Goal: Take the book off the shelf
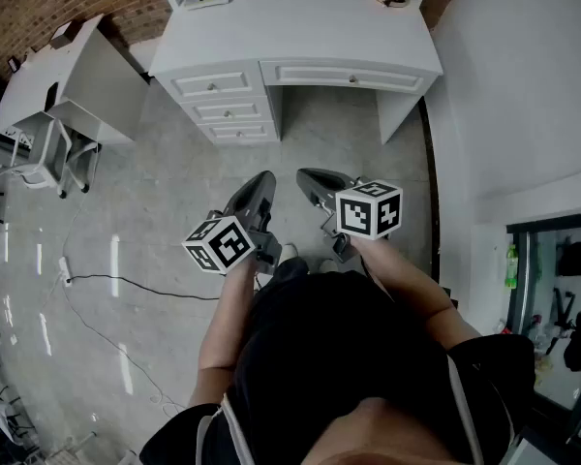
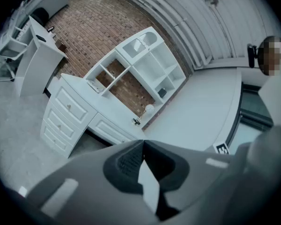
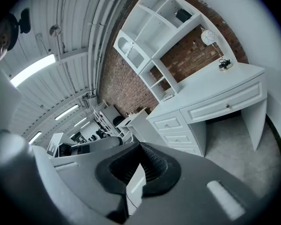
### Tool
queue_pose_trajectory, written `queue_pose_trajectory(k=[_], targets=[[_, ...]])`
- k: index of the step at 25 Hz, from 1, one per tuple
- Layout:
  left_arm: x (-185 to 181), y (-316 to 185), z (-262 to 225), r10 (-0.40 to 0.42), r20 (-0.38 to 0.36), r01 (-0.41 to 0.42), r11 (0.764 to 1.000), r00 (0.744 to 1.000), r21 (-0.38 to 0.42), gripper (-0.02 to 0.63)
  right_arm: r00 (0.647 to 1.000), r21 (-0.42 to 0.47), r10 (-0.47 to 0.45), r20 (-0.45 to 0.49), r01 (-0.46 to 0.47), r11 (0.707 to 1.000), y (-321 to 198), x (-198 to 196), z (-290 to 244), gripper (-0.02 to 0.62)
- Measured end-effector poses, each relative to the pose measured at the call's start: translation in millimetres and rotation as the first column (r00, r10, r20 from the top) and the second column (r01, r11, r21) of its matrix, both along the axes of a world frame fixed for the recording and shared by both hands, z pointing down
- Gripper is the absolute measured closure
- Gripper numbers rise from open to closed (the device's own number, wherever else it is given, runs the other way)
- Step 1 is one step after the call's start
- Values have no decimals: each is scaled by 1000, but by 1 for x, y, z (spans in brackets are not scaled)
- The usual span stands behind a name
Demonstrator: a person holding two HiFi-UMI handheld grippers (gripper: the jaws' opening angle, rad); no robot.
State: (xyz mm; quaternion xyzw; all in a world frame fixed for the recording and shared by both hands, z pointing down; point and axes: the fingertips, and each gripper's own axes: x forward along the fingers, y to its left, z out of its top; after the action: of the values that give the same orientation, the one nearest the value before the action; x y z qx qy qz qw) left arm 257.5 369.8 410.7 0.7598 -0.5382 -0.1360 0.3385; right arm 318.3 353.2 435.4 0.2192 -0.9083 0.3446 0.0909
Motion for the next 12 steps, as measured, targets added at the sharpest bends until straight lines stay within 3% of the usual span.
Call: queue_pose_trajectory(k=[12], targets=[[-1, 1, 4, 19, -21, -19, 1000, 1000, -7, 603, 1000, -35, 25, 10, -24, 999, 0, -3, 3, 597]])
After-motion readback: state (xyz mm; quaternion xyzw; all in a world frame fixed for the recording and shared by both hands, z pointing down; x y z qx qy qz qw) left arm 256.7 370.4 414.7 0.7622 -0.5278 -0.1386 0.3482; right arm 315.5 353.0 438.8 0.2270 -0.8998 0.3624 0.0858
